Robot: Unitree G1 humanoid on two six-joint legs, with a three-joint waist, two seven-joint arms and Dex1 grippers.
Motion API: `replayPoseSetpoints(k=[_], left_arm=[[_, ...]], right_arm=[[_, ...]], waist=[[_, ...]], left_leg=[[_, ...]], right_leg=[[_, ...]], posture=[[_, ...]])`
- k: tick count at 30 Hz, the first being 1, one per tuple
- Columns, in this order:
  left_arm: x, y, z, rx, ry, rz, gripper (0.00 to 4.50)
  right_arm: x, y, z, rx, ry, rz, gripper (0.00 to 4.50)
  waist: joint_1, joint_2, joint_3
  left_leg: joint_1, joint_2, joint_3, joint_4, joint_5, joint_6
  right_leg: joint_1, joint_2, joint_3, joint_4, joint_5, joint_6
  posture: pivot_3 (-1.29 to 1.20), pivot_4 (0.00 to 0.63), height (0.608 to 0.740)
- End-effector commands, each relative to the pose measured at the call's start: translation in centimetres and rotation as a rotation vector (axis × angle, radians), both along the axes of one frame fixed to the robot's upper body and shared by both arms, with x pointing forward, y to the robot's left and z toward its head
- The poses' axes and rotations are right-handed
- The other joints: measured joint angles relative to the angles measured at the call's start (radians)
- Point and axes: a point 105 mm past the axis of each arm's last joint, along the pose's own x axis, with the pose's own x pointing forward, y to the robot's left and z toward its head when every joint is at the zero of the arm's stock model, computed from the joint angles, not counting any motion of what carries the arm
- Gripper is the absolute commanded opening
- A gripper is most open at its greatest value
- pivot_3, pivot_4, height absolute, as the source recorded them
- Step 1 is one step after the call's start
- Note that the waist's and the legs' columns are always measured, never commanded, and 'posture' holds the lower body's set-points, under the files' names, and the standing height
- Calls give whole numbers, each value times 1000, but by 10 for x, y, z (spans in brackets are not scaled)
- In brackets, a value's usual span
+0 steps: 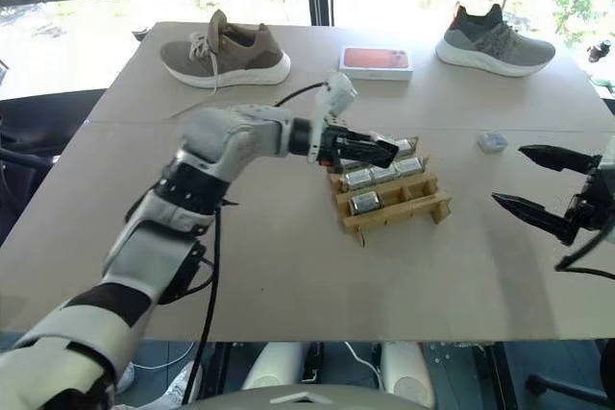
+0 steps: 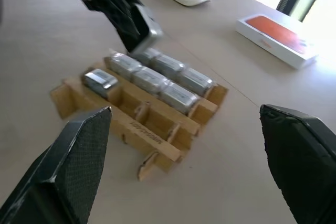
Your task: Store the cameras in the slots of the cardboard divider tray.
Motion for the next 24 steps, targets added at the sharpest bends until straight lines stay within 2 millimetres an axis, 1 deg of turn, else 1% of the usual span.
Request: replayPoseSetpoints(k=[1,4,6,8,11,13,14,16,20,22,24], left_arm=[[-1,-11,12,49,-92,-59,763],[-1,-18,13,61,-84,-72,763],[-2,-24,10,154,-107,-87,763],[1,-30,14,177,-162,-69,763],[-11,-40,13,203,-108,-119,763],[-16,-42,9,226,-85,-139,763],[-16,-42,5,251,-76,-137,763],[-14,-41,-11,314,-74,-122,763],[-14,-32,-30,384,-58,-113,763],[-14,-26,-34,407,-46,-107,763],[-14,-24,-33,425,-51,-114,763]], right_arm=[[-8,4,18,-44,-59,101,4463],[-7,5,22,-65,-71,132,4463],[-3,4,29,-100,-102,158,4463],[-1,2,34,-126,-113,180,4463],[2,2,39,-146,-128,193,4463],[4,3,39,-145,-136,195,4463],[4,3,38,-145,-137,196,4463],[4,5,34,-138,-135,193,4463],[2,5,26,-132,-124,182,4463],[0,4,23,-125,-122,169,4463],[0,5,22,-123,-120,164,4463]], waist=[[0,0,0],[3,0,0],[3,0,1],[3,2,1],[5,2,2],[4,2,1],[4,2,2],[4,2,2],[4,3,2],[4,2,2],[4,3,2]], left_leg=[[0,0,0,0,0,0],[0,0,0,0,0,0],[-1,0,0,1,0,0],[-1,0,0,1,0,0],[-2,0,-1,1,0,1],[-2,0,-1,1,0,0],[-2,0,-1,1,0,-1],[-2,0,-1,1,1,-1],[-2,1,-1,1,1,-1],[-2,2,-1,1,0,-1],[-1,3,-1,1,0,-1]], right_leg=[[0,0,0,0,0,0],[0,0,1,0,0,0],[0,0,1,0,0,0],[0,0,0,0,0,0],[0,-1,0,-1,0,0],[0,-1,0,-1,0,1],[0,-1,0,-1,-1,1],[-1,-1,0,-1,-1,2],[-1,-1,1,-1,-1,2],[-1,-1,1,0,-1,2],[-1,-1,1,0,-1,2]], posture=[[0,150,740],[0,150,740],[0,150,740],[0,150,740],[0,150,740],[0,150,740],[0,150,740],[0,150,740],[0,150,740],[0,150,740],[0,150,740]])
